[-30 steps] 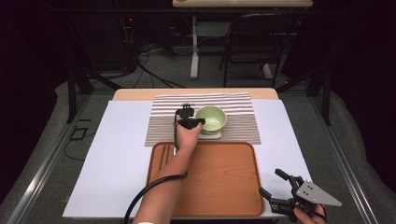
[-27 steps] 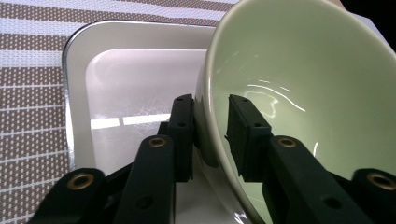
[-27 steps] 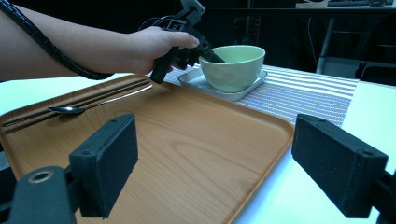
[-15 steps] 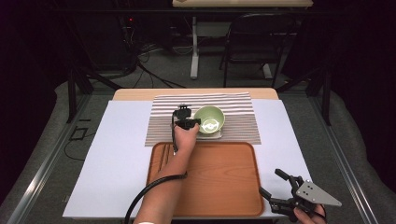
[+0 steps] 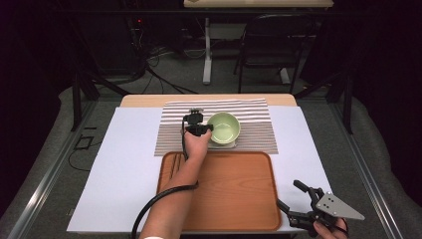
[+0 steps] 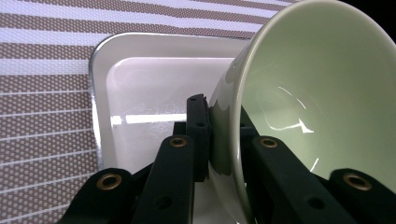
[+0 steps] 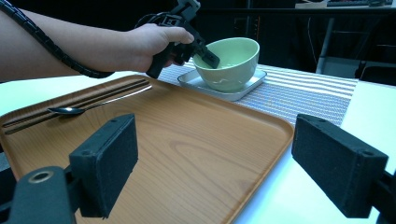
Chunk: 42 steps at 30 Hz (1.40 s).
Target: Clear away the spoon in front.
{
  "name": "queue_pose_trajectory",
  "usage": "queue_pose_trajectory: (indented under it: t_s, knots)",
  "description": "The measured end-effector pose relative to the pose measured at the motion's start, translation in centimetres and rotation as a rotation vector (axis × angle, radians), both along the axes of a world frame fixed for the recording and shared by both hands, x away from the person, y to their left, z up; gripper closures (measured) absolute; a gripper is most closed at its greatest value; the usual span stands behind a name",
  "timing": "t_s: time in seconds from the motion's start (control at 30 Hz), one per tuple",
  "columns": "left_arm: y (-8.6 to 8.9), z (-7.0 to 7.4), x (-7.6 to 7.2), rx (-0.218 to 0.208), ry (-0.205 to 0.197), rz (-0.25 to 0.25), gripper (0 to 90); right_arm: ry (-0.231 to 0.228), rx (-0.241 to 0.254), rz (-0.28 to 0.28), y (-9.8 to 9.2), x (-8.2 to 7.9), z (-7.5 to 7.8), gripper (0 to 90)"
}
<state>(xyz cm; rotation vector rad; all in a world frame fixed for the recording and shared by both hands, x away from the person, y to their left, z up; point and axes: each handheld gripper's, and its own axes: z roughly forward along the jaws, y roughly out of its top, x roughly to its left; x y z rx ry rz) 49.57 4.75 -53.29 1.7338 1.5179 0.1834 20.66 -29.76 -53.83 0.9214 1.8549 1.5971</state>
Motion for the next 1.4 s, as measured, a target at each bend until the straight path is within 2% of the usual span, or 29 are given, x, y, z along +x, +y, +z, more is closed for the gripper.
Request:
queue_pose_trajectory:
  t_s: [0.27, 0.47, 0.6, 0.73, 0.87, 0.97, 1.03, 1.1, 1.23, 1.4]
  knots:
    - [1.3, 1.1, -0.2, -0.02, -0.027, 0.012, 83.5, -0.001, 0.0, 0.0, 0.0, 0.0, 0.0, 14.2]
    - [2.1, 2.3, -0.7, -0.02, -0.067, -0.008, 83.5, 0.0, 0.0, -0.003, 0.0, 0.0, 0.0, 14.1]
    - [2.6, 2.8, -1.1, -0.016, -0.075, -0.03, 83.5, 0.001, -0.001, -0.003, 0.1, 0.0, 0.0, 14.2]
    - [2.9, 3.0, -1.2, -0.052, -0.047, -0.059, 83.5, 0.001, -0.001, -0.004, 0.0, 0.1, 0.0, 14.2]
    - [2.7, 3.6, -1.6, -0.046, -0.052, -0.112, 83.3, 0.001, -0.002, -0.005, 0.0, 0.1, 0.0, 14.2]
    - [2.3, 4.2, -2.0, -0.033, -0.069, -0.135, 83.2, 0.003, -0.002, -0.004, 0.1, 0.0, 0.0, 14.2]
    - [2.1, 4.4, -2.0, -0.04, -0.053, -0.148, 83.1, 0.005, -0.001, -0.004, 0.1, 0.0, 0.0, 14.2]
    - [1.9, 4.7, -2.2, -0.045, -0.056, -0.159, 82.0, 0.004, -0.002, -0.004, 0.1, 0.0, 0.0, 14.2]
    - [1.3, 4.9, -2.6, -0.027, -0.065, -0.159, 81.1, 0.004, -0.002, -0.004, 0.1, 0.0, 0.0, 14.2]
    - [0.9, 4.9, -2.9, -0.045, -0.062, -0.153, 82.6, 0.005, -0.002, -0.003, 0.1, 0.0, 0.0, 14.2]
